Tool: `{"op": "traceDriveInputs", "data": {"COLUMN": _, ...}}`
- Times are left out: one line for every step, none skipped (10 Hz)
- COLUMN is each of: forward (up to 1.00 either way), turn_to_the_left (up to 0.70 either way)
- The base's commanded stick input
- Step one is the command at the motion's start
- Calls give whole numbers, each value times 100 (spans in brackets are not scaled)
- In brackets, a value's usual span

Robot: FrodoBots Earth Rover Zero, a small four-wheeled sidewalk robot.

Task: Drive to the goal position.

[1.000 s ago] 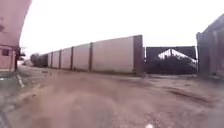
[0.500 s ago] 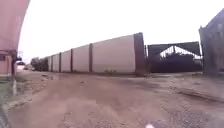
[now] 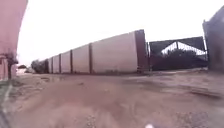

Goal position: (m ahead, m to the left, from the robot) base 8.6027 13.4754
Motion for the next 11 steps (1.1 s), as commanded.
{"op": "traceDriveInputs", "data": {"forward": 70, "turn_to_the_left": 0}}
{"op": "traceDriveInputs", "data": {"forward": 70, "turn_to_the_left": 0}}
{"op": "traceDriveInputs", "data": {"forward": 70, "turn_to_the_left": 0}}
{"op": "traceDriveInputs", "data": {"forward": 70, "turn_to_the_left": 0}}
{"op": "traceDriveInputs", "data": {"forward": 70, "turn_to_the_left": 0}}
{"op": "traceDriveInputs", "data": {"forward": 70, "turn_to_the_left": 0}}
{"op": "traceDriveInputs", "data": {"forward": 70, "turn_to_the_left": 0}}
{"op": "traceDriveInputs", "data": {"forward": 70, "turn_to_the_left": 0}}
{"op": "traceDriveInputs", "data": {"forward": 70, "turn_to_the_left": 0}}
{"op": "traceDriveInputs", "data": {"forward": 70, "turn_to_the_left": 0}}
{"op": "traceDriveInputs", "data": {"forward": 70, "turn_to_the_left": 6}}
